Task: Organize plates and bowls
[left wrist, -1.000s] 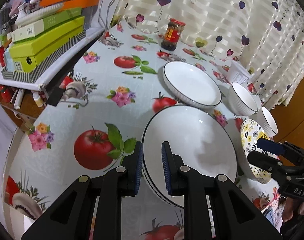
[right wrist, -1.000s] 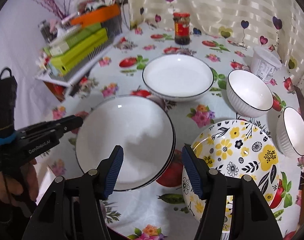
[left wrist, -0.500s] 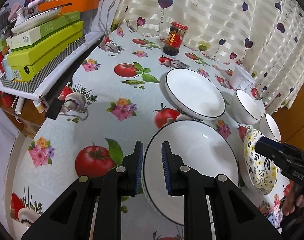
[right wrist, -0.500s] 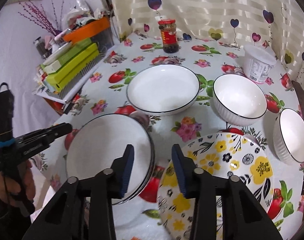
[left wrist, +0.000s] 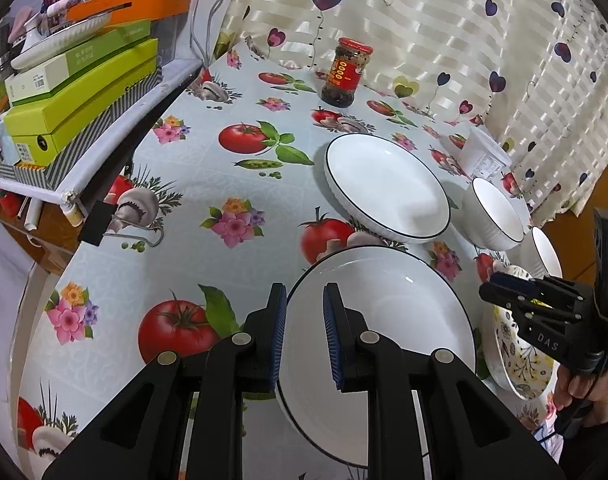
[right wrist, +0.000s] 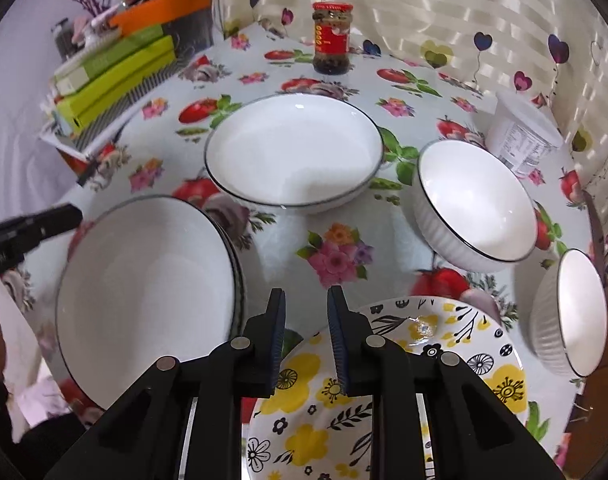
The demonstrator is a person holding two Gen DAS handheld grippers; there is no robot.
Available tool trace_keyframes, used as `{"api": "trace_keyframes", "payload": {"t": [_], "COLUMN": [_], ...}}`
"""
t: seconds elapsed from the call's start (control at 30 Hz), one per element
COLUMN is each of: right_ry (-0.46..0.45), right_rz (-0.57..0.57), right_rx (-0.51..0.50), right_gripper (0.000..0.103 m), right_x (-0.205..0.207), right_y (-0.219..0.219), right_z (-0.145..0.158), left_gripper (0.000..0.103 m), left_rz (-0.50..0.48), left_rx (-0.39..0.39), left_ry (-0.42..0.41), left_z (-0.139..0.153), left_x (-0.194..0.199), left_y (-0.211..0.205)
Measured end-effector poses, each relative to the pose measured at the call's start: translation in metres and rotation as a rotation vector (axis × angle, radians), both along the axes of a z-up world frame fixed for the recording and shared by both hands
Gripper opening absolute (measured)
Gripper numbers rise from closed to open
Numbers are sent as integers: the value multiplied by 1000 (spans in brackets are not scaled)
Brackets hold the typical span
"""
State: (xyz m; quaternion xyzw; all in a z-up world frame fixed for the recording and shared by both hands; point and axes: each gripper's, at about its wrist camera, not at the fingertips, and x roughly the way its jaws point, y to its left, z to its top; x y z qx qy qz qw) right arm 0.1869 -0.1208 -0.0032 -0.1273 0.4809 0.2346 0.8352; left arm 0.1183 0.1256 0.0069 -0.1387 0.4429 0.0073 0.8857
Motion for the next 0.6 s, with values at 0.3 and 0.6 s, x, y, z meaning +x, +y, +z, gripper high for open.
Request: {"api": "trace_keyframes", "payload": {"t": [0.3, 0.6], "right_ry": [52, 167], "right_rz": [-118, -198], "right_rx": [107, 371], "right_gripper": [24, 36], "right_x": [8, 43], "right_y": [-37, -32], "right_z": [5, 17], "left_gripper": [20, 20], "left_rz": [-56, -123], "left_rx": [-35, -90], "left_ry": [-9, -13], "left_z": [8, 21], "left_x": [20, 68], "left_y": [-8, -5]}}
